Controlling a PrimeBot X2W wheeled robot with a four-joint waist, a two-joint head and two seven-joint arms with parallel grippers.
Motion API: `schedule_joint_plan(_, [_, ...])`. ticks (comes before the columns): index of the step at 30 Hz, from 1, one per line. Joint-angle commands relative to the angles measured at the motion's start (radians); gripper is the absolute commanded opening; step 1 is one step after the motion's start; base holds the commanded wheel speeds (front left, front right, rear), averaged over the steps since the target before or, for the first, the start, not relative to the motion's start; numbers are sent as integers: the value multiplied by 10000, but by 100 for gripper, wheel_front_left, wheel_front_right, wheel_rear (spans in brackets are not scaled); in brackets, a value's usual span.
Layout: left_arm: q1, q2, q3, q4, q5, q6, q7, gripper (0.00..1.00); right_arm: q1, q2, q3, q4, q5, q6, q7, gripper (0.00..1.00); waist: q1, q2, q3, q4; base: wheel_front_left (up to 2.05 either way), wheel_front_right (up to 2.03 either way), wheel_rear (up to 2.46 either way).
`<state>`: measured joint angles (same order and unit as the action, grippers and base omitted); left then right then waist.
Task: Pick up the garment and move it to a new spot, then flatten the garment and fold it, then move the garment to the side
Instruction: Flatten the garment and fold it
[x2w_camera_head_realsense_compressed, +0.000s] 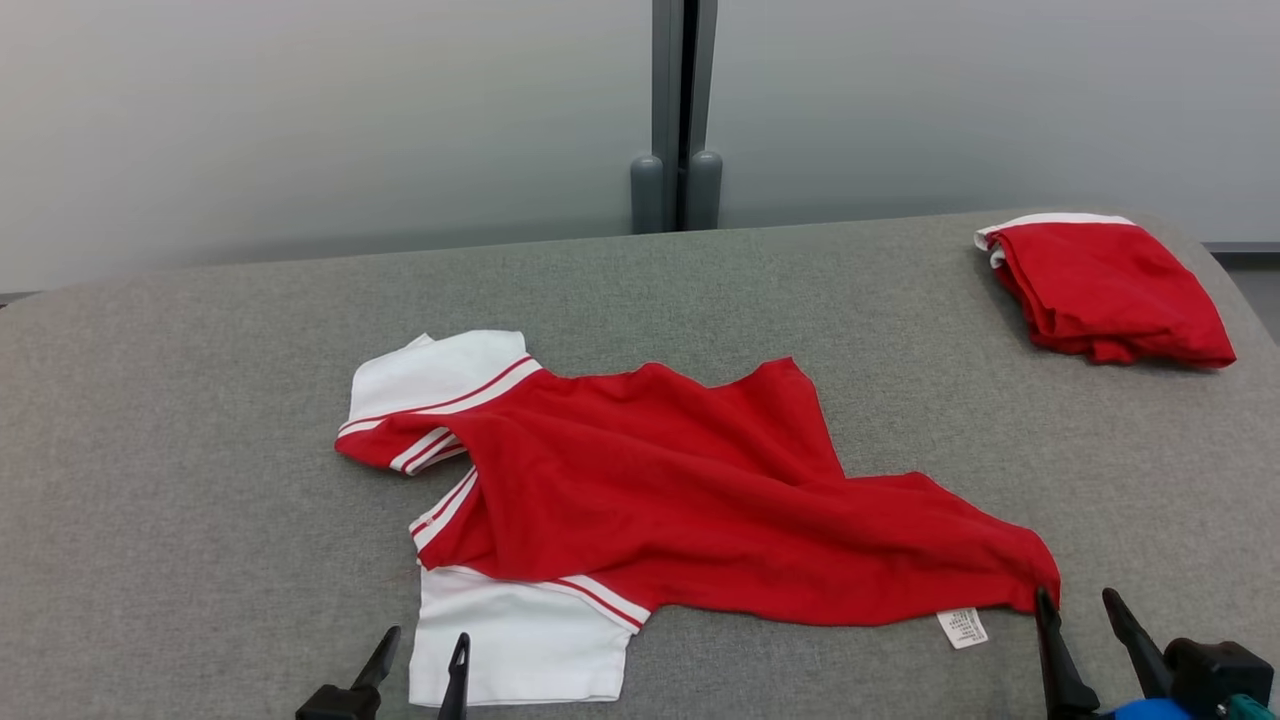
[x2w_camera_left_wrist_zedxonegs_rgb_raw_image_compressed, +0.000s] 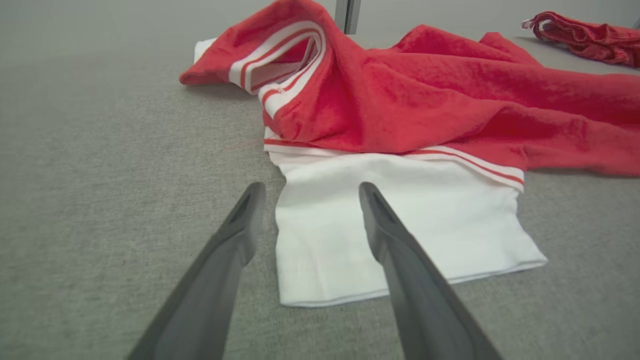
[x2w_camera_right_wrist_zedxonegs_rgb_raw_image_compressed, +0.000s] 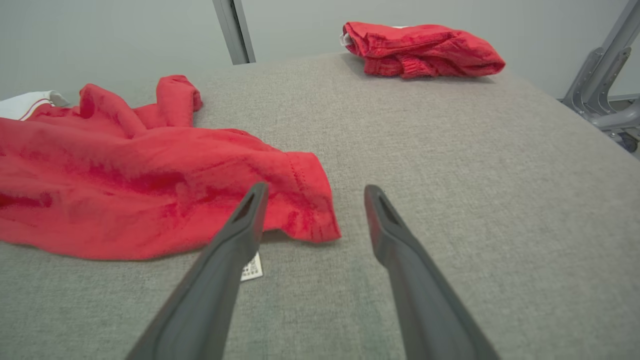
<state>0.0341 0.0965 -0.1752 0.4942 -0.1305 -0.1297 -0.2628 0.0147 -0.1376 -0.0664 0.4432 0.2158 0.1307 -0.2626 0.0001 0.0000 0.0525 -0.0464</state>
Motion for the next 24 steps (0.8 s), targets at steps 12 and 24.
schedule_joint_plan(12, [-797, 364, -619, 1555, -756, -12, -4, 100, -1383, -170, 386, 1963, 552, 2, -27, 100, -1, 0, 572, -47, 0, 0, 0])
schedule_joint_plan(24, [-1346, 330, -1640, 2185, -1634, -14, 48, 100, -2147, -245, 990, 3091, 1085, 2, -27, 100, -1, 0, 819, -53, 0, 0, 0])
